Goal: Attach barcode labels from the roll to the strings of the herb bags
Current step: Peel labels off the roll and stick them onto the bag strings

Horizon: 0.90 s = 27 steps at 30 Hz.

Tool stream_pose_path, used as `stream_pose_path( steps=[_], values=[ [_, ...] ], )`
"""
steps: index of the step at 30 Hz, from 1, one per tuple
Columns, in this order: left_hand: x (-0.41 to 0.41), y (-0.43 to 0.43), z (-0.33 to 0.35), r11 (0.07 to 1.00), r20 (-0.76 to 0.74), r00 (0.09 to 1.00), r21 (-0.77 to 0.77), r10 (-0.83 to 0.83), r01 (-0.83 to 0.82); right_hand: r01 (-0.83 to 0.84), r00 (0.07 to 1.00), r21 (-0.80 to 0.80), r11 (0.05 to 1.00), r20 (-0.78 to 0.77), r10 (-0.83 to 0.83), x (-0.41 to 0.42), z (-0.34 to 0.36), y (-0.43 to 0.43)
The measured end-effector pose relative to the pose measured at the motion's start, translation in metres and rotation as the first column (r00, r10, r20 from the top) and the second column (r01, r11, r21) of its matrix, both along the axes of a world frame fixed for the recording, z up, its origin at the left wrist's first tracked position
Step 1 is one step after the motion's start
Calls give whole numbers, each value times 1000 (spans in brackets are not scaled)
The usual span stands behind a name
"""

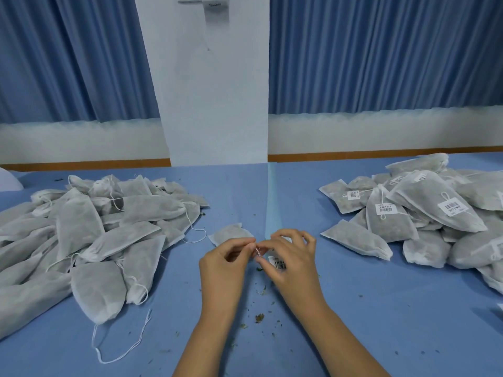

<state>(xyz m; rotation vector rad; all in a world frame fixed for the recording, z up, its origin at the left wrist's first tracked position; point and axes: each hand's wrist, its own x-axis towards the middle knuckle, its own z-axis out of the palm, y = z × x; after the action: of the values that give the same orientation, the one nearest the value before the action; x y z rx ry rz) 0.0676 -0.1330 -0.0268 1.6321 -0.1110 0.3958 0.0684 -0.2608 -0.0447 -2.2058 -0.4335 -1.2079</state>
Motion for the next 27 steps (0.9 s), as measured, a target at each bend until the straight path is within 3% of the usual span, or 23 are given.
stream_pose_path(
  steps=[5, 10, 13, 17, 19, 23, 25, 27],
  values=[
    [0, 2, -1, 993, 68, 997, 115, -24, 16, 50, 998, 15, 999, 47, -51, 2, -2, 0],
    [5, 10, -4, 901, 157, 963, 411, -218, 137, 41, 999, 48, 998, -33, -39, -2, 2, -5],
    [8, 15, -7, 858, 128, 963, 492, -236, 145, 16, 997, 143, 990, -74, -5, -7, 8, -4],
    [13, 26, -6, 824, 12, 971, 531, -241, 198, 32, 995, 384, 923, -101, 8, -13, 14, -6],
    [15, 31, -3, 856, 18, 971, 476, -239, 201, 47, 990, 554, 831, -136, 34, -15, 19, -8],
    [9, 40, 7, 957, 34, 963, 125, -267, 261, 37, 989, 730, 682, -126, 81, -19, 29, -17],
    [6, 42, 13, 963, 62, 962, -12, -267, 269, 56, 986, 705, 707, -150, 71, -18, 30, -19],
    [5, 40, 16, 928, 87, 954, -223, -285, 298, 102, 978, 594, 798, -206, 28, -16, 28, -20]
  ],
)
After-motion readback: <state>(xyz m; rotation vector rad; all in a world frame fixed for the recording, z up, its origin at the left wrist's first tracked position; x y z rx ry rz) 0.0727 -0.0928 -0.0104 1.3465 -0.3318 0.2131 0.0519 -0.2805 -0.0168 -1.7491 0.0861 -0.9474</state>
